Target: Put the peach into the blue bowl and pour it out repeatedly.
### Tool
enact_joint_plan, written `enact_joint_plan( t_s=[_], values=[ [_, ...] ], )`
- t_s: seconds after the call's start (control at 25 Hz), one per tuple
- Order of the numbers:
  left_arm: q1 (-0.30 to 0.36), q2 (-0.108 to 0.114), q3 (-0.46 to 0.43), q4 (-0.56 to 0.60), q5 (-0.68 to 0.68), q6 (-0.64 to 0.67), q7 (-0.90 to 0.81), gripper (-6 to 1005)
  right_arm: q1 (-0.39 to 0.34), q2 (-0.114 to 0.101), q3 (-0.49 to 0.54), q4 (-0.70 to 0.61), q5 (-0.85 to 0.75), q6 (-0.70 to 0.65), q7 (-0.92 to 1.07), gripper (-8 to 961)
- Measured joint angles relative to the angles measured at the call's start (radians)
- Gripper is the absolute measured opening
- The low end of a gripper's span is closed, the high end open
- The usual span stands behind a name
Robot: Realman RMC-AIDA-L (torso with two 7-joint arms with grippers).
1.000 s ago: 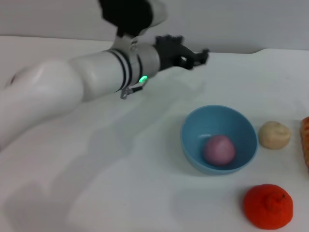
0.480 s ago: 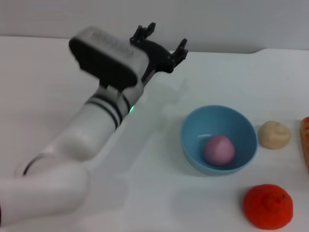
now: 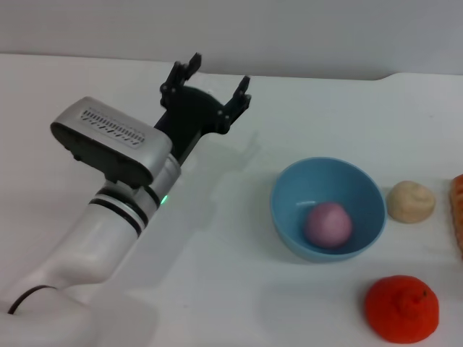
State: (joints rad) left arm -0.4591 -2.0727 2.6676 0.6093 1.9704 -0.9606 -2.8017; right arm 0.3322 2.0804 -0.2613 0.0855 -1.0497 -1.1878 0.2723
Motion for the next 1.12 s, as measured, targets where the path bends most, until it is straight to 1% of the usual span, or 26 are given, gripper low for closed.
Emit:
enact_joint_plan(
  t_s=[0.16, 0.32, 0.56, 0.88, 1.12],
  values=[
    [0.005, -0.003, 0.002, -0.030, -0.003, 0.027, -0.073, 807, -0.003, -0.001, -0.010, 0.016, -0.012, 0.000, -0.001, 684],
    [0.014, -0.004, 0.010, -0.026, -0.003, 0.053, -0.074, 799, -0.011, 0.001, -0.017, 0.018, -0.026, -0.032, -0.023, 684],
    [0.040, -0.006, 0.031, 0.004, 0.002, 0.018, -0.077, 803, -0.002, -0.002, -0.026, 0.012, -0.103, -0.041, -0.077, 684],
    [0.035, -0.006, 0.035, 0.001, -0.002, 0.092, -0.077, 806, -0.001, -0.002, -0.025, 0.009, -0.106, -0.038, -0.090, 684],
    [0.040, -0.006, 0.040, 0.009, -0.002, 0.108, -0.077, 806, -0.005, -0.001, -0.017, 0.006, -0.105, -0.033, -0.093, 684]
  ],
)
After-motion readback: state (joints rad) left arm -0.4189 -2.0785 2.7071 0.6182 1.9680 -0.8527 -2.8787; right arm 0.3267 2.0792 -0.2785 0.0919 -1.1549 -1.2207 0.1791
